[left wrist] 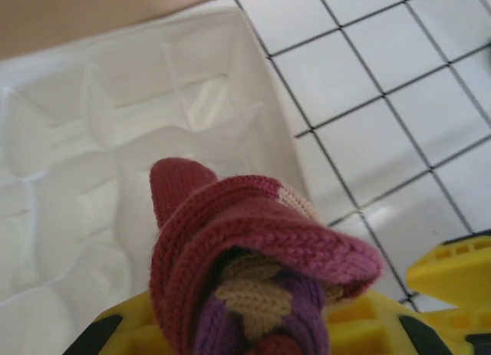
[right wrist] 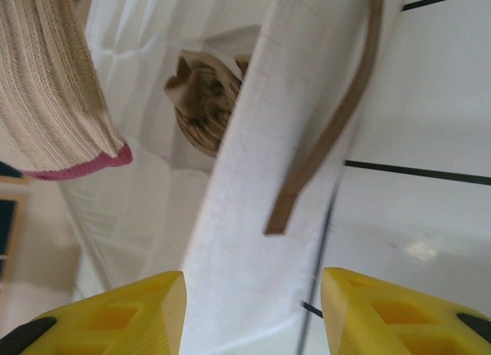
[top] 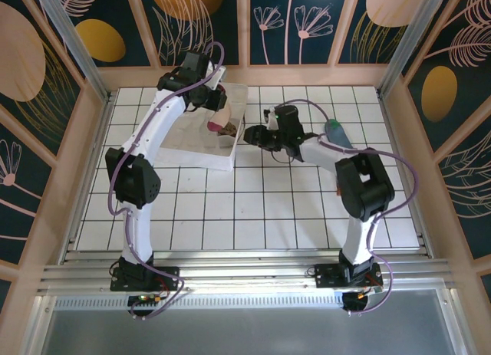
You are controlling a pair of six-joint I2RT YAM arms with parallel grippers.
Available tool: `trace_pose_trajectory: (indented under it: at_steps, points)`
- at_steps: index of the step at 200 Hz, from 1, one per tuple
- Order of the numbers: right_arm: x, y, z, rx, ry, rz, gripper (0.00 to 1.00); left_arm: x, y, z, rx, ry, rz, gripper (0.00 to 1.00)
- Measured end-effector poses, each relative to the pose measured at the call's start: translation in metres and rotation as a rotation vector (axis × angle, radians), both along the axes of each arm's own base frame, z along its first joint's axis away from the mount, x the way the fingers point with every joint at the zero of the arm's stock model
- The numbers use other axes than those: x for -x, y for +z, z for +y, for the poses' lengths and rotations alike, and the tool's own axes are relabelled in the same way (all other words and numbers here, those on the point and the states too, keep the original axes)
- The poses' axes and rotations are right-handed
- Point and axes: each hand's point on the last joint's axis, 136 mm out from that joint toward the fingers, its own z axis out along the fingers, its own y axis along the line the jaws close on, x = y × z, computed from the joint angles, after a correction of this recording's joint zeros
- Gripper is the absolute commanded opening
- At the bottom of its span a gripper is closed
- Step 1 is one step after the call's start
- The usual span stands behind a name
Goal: Roll the socks
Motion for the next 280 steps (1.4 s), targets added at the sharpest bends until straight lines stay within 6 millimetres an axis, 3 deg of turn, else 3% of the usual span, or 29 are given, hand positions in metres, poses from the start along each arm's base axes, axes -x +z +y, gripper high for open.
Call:
trace_pose_trajectory:
  at_steps: [22, 60, 100, 133, 173, 204, 280]
  points:
    - [0.009, 0.013, -0.017, 0.082, 0.012, -0.146, 0.53, 0.014, -0.006, -0.016, 0.103, -0.031, 0.099, 0.01]
    - [0.014, 0.060, -0.035, 0.186, 0.022, -0.470, 0.59, 0.038, -0.013, -0.039, 0.262, -0.066, 0.253, 0.00]
    - [0.036, 0.089, -0.020, 0.286, 0.129, -0.763, 0.67, 0.059, -0.023, -0.050, 0.360, -0.066, 0.372, 0.01]
    - [0.046, 0.090, -0.005, 0.374, 0.223, -0.892, 0.69, 0.074, -0.014, -0.057, 0.442, -0.075, 0.408, 0.01]
    - [0.041, 0.089, -0.007, 0.507, 0.240, -0.989, 0.73, 0.093, 0.000, -0.068, 0.534, -0.102, 0.437, 0.00]
    - [0.034, 0.088, -0.010, 0.588, 0.225, -1.050, 0.85, 0.097, 0.002, -0.074, 0.590, -0.105, 0.442, 0.00]
    - [0.026, 0.081, -0.003, 0.778, 0.223, -1.215, 0.83, 0.112, 0.007, -0.082, 0.719, -0.082, 0.486, 0.00]
